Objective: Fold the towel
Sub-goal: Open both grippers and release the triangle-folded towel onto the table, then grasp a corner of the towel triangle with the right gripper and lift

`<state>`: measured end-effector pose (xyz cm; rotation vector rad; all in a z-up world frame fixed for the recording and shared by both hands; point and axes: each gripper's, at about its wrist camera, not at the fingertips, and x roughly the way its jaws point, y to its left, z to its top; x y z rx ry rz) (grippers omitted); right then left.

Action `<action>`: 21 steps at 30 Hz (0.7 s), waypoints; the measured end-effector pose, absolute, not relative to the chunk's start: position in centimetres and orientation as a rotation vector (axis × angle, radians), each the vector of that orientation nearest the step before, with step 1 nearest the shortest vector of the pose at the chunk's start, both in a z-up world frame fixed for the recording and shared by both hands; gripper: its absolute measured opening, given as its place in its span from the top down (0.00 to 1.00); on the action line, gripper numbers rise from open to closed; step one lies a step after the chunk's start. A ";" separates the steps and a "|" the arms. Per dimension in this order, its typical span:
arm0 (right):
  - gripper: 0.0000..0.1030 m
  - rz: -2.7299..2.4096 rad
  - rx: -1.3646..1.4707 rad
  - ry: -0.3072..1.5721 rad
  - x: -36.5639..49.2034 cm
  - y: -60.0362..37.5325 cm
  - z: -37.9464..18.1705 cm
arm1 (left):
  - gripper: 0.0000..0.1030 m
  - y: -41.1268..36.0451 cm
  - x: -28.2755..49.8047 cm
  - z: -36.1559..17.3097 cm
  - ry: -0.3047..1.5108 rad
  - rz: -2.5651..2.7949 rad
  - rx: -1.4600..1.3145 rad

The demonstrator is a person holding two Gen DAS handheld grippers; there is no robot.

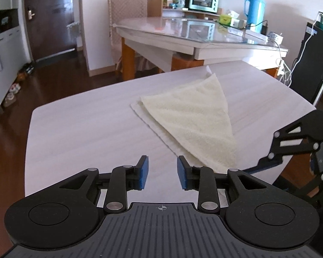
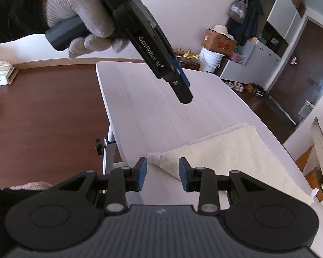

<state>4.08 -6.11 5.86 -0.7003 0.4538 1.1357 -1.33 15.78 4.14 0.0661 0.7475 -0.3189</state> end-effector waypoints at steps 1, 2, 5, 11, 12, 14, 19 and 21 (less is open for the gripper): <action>0.63 1.119 -0.698 0.457 4.2 -5.6 5.8 | 0.69 15.8 -1.3 4.1 0.745 -0.319 0.068; 0.63 1.103 -0.695 0.460 4.2 -5.2 5.8 | 0.69 16.0 -1.3 4.1 0.743 -0.319 0.069; 0.65 1.071 -0.696 0.470 4.1 -4.8 5.1 | 0.68 16.2 -1.1 3.9 0.742 -0.321 0.063; 0.81 1.047 -0.683 0.453 3.4 -5.0 4.4 | 0.67 16.5 -0.6 3.7 0.735 -0.332 0.062; 0.83 1.046 -0.689 0.450 3.3 -5.1 4.3 | 0.67 16.6 -0.5 3.7 0.734 -0.337 0.067; 0.85 1.068 -0.690 0.462 3.6 -4.8 4.4 | 0.65 16.6 -0.2 3.7 0.731 -0.347 0.081; 0.85 1.198 -0.602 0.551 3.0 -6.6 7.0 | 0.63 16.4 1.8 3.8 0.727 -0.398 0.155; 0.85 1.243 -0.565 0.578 2.6 -7.6 8.1 | 0.63 16.5 3.0 3.5 0.730 -0.407 0.181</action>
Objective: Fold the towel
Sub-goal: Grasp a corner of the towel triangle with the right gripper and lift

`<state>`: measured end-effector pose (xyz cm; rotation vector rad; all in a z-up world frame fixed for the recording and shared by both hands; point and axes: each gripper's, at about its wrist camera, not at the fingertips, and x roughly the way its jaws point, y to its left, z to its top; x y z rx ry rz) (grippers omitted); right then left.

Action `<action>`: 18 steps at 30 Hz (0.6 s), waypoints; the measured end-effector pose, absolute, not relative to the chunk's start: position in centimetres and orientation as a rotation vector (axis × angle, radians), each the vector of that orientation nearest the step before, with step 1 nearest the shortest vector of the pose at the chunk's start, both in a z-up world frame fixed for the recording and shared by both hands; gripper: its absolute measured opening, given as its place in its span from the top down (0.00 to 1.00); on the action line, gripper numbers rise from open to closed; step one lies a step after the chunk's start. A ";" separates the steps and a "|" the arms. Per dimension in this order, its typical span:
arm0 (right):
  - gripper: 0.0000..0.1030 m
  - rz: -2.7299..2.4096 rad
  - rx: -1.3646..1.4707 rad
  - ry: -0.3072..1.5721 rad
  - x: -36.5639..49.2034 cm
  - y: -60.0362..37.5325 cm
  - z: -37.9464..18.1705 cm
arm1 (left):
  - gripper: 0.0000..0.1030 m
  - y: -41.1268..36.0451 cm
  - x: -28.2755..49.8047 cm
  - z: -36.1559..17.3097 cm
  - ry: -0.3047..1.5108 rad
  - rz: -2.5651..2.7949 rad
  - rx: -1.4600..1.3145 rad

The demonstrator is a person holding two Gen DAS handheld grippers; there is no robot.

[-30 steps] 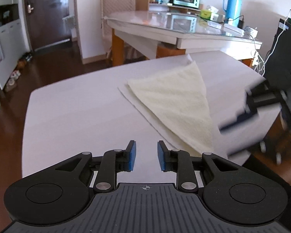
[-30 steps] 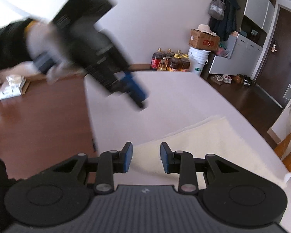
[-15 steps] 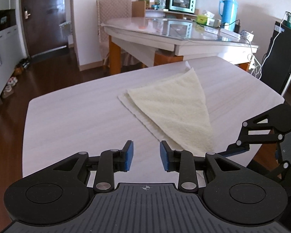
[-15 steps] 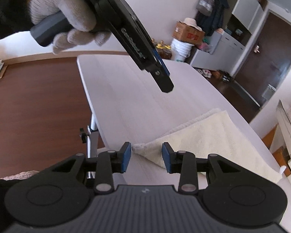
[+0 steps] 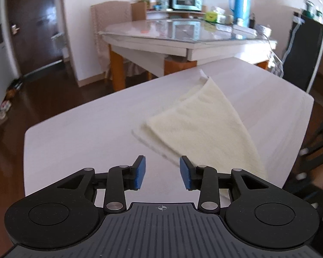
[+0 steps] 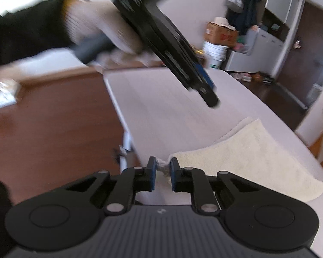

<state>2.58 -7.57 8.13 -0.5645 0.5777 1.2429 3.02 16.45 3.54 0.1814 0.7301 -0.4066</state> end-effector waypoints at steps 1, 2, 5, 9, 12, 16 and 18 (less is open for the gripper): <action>0.85 1.265 -0.546 0.591 2.4 -8.0 8.7 | 0.63 16.5 3.7 3.3 0.735 -0.410 0.193; 0.85 1.289 -0.533 0.605 2.2 -8.4 8.9 | 0.63 16.4 4.2 3.1 0.741 -0.411 0.202; 0.85 1.358 -0.495 0.639 1.1 -9.6 9.7 | 0.63 16.5 5.9 2.5 0.760 -0.421 0.194; 0.85 1.382 -0.476 0.641 0.3 -10.5 10.1 | 0.63 15.7 6.7 1.5 0.791 -0.443 0.215; 0.85 1.407 -0.463 0.648 0.0 -11.2 10.3 | 0.61 15.2 6.8 0.5 0.812 -0.429 0.269; 0.85 1.441 -0.438 0.656 0.3 -11.7 10.7 | 0.61 15.2 6.3 0.5 0.819 -0.418 0.297; 0.85 1.462 -0.407 0.658 0.7 -11.9 11.1 | 0.61 14.9 6.0 0.6 0.831 -0.415 0.330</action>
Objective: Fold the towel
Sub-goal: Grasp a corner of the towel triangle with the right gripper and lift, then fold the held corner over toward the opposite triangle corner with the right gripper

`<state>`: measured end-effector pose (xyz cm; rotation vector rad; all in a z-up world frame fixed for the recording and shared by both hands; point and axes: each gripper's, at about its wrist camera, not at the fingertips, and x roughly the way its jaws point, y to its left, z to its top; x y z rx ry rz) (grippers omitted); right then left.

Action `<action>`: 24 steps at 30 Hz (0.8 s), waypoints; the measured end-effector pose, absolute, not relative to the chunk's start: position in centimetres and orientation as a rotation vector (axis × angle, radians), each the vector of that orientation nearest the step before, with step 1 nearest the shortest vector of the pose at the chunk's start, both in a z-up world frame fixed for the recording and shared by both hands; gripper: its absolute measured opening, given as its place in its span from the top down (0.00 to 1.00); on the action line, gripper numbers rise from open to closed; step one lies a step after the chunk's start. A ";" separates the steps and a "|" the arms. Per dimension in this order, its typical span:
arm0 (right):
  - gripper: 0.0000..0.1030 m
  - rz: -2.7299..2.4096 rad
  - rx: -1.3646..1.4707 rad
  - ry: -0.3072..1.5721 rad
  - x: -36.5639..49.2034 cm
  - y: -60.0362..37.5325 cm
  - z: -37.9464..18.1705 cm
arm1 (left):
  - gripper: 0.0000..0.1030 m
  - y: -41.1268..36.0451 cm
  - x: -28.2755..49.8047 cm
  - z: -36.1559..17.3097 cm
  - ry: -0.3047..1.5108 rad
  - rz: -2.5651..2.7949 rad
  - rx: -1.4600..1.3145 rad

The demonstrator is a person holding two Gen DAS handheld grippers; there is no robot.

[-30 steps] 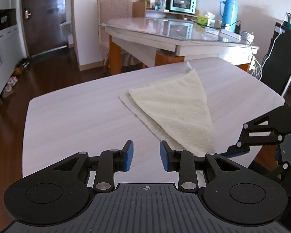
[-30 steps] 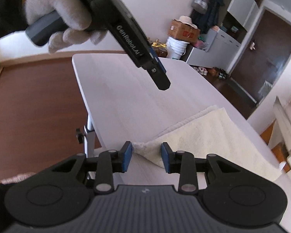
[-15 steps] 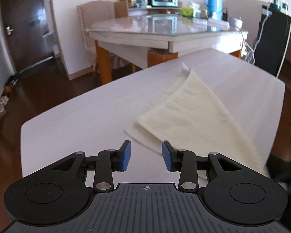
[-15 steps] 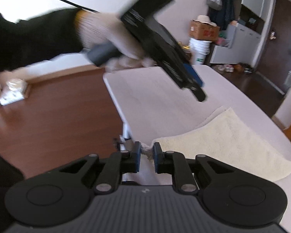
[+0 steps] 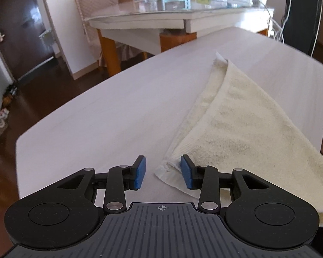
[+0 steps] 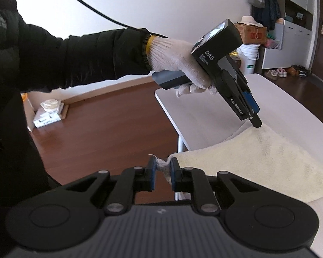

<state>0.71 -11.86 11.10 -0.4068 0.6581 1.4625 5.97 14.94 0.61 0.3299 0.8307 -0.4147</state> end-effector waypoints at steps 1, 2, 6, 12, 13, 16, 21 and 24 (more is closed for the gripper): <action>0.85 1.473 -0.391 0.659 1.0 -12.0 11.3 | 0.61 14.9 5.9 0.7 0.835 -0.413 0.342; 0.85 1.479 -0.374 0.658 1.5 -12.1 11.4 | 0.61 14.8 5.8 0.7 0.841 -0.412 0.352; 0.85 1.494 -0.327 0.660 3.4 -13.2 11.8 | 0.60 15.0 6.0 0.8 0.858 -0.413 0.350; 0.85 1.457 -0.226 0.646 9.0 -15.4 13.4 | 0.61 16.2 6.9 1.9 0.837 -0.412 0.235; 0.85 1.440 -0.201 0.644 10.3 -15.9 13.6 | 0.62 16.6 7.0 2.5 0.810 -0.401 0.201; 0.85 1.390 -0.129 0.637 14.4 -17.5 14.4 | 0.63 17.8 7.5 4.4 0.736 -0.346 0.159; 0.85 1.275 -0.012 0.654 20.9 -20.0 13.1 | 0.63 17.5 8.0 4.5 0.726 -0.320 0.169; 0.85 1.214 0.025 0.677 23.2 -21.0 11.3 | 0.63 17.0 8.1 4.1 0.735 -0.327 0.167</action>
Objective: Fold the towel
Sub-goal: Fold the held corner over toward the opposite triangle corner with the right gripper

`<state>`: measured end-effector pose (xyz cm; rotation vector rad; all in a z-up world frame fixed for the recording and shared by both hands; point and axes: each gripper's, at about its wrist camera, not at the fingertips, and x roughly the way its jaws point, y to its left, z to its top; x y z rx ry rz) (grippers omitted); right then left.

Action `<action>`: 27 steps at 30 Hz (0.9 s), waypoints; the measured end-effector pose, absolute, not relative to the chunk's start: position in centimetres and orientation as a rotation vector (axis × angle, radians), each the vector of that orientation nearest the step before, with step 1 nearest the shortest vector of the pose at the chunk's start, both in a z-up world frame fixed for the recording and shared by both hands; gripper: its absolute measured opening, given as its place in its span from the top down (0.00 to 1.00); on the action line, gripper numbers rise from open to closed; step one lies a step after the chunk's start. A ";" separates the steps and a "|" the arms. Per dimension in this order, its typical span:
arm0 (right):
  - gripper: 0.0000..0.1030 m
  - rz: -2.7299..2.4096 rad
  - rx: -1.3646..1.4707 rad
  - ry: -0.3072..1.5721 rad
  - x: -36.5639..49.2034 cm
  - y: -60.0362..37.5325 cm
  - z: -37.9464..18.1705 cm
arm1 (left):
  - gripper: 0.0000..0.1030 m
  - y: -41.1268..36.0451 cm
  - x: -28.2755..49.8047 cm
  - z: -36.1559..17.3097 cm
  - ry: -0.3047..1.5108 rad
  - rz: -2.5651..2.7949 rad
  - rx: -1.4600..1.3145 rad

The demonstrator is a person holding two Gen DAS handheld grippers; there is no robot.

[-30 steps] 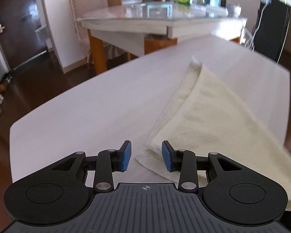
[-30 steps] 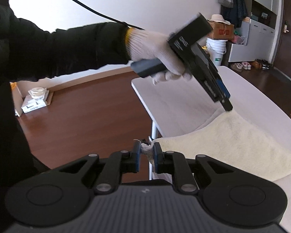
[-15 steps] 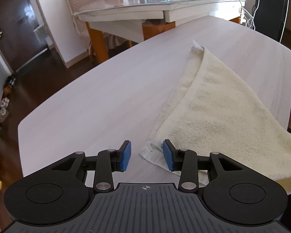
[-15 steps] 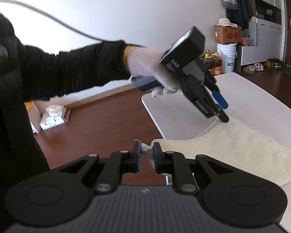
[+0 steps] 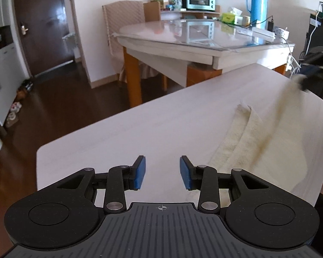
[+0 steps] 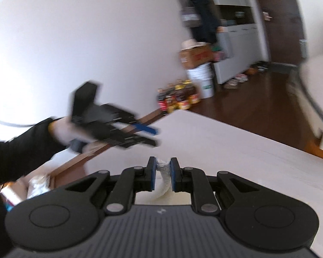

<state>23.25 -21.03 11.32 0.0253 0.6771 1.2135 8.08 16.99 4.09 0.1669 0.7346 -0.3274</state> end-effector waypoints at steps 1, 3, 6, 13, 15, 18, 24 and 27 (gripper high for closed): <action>0.85 1.183 0.021 0.685 24.1 -21.3 10.5 | 0.63 16.7 8.1 3.9 0.737 -0.330 0.167; 0.85 1.129 -0.002 0.701 25.3 -21.8 9.3 | 0.63 16.2 8.2 3.5 0.740 -0.332 0.168; 0.85 1.085 -0.021 0.718 26.3 -21.8 7.9 | 0.63 15.8 8.2 3.0 0.746 -0.345 0.154; 0.74 0.973 -0.118 0.747 27.4 -20.1 4.5 | 0.63 14.7 7.5 2.3 0.741 -0.367 0.151; 0.71 0.948 -0.090 0.736 27.5 -20.2 4.4 | 0.63 14.8 7.2 2.4 0.732 -0.373 0.132; 0.71 0.928 -0.022 0.716 27.4 -21.6 4.8 | 0.63 14.6 6.5 2.4 0.724 -0.393 0.120; 0.72 0.937 0.000 0.654 24.5 -23.7 5.8 | 0.63 13.3 6.0 1.3 0.742 -0.391 0.181; 0.73 0.995 -0.059 0.645 22.6 -22.7 5.4 | 0.62 12.9 6.3 0.4 0.763 -0.375 0.202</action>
